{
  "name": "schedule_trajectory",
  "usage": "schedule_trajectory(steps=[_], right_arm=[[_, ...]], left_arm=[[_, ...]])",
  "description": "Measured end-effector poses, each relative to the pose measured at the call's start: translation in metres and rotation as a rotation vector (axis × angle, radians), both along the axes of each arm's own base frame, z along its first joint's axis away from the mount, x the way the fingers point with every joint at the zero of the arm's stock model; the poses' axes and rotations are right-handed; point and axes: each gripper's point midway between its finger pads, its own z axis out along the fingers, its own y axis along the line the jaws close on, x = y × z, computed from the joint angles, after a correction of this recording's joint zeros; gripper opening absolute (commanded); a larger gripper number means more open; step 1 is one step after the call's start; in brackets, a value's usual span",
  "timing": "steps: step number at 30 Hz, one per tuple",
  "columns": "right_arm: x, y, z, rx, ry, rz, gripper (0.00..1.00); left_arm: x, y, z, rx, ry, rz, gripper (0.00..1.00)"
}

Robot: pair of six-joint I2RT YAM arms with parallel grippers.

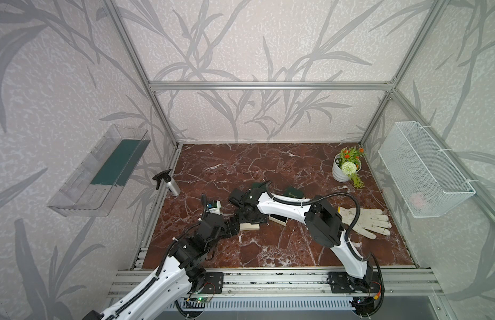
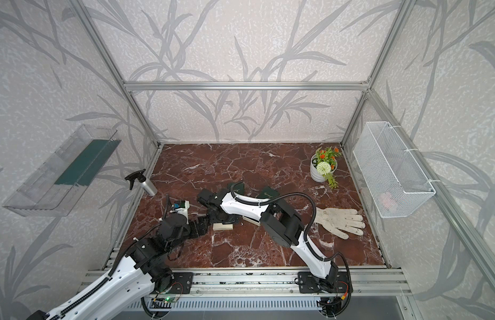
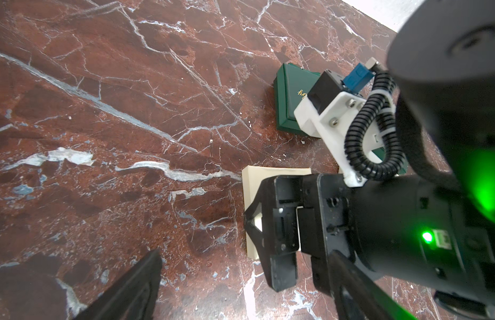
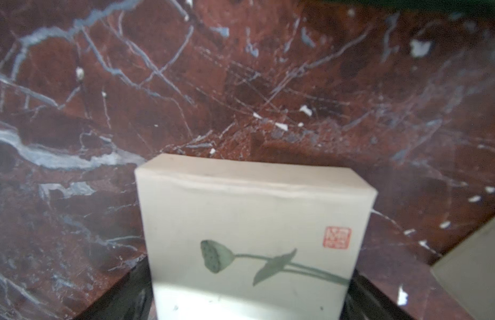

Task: Take the rings out of the lift-off lid box
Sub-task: Pick up the lid from the center of the board.

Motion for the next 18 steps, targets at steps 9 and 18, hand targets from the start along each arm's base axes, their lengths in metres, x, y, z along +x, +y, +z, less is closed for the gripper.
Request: schedule_trajectory(steps=[9,18], right_arm=[[0.005,-0.008,0.004,-0.030,-0.046,0.015,0.78],[0.006,-0.047,0.042,-0.043,-0.103,0.012,0.76]], left_arm=[[0.000,0.000,0.004,-0.012,-0.014,0.000,0.89],[-0.003,-0.004,0.010,-0.044,-0.027,-0.024,0.89]])
